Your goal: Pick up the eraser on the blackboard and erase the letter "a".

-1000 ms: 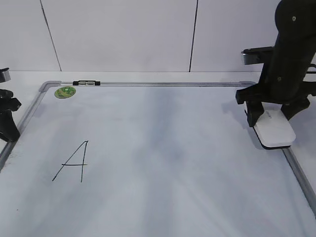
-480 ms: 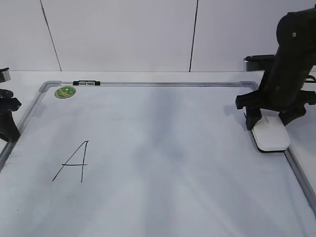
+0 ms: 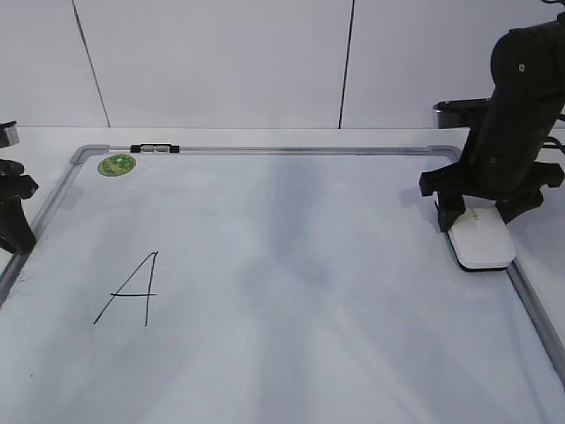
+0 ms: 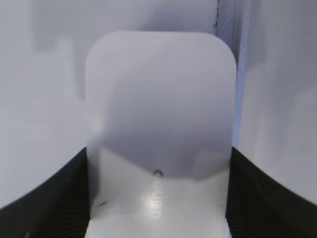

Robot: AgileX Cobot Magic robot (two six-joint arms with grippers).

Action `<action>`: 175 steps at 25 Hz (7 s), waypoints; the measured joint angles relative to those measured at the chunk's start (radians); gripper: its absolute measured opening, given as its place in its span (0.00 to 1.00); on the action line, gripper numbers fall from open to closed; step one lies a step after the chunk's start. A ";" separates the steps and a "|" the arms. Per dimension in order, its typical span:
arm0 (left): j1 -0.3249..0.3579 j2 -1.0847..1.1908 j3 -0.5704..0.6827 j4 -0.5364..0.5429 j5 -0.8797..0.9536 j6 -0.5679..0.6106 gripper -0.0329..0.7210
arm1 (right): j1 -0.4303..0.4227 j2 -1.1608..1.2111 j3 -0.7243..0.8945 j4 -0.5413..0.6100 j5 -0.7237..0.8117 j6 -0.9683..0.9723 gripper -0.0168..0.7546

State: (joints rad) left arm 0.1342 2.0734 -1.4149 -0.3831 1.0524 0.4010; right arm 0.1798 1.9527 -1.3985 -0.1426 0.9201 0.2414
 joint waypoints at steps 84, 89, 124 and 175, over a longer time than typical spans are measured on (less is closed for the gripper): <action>0.000 -1.342 0.585 0.016 0.190 -0.097 0.52 | 0.000 -1.313 0.603 0.117 0.330 -0.187 0.79; 0.000 -1.523 0.748 0.014 0.191 -0.107 0.52 | 0.000 -1.478 0.738 0.075 0.330 -0.187 0.79; -0.125 -1.628 0.907 0.075 0.054 -0.111 0.47 | 0.000 -1.623 0.899 0.029 0.218 -0.189 0.79; -0.109 -2.063 0.907 0.075 0.070 -0.111 0.40 | -0.176 -1.970 0.899 0.005 0.221 -0.189 0.79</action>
State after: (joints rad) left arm 0.0256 0.0106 -0.5080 -0.3085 1.1221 0.2903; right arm 0.0036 -0.0173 -0.4996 -0.1376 1.1415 0.0522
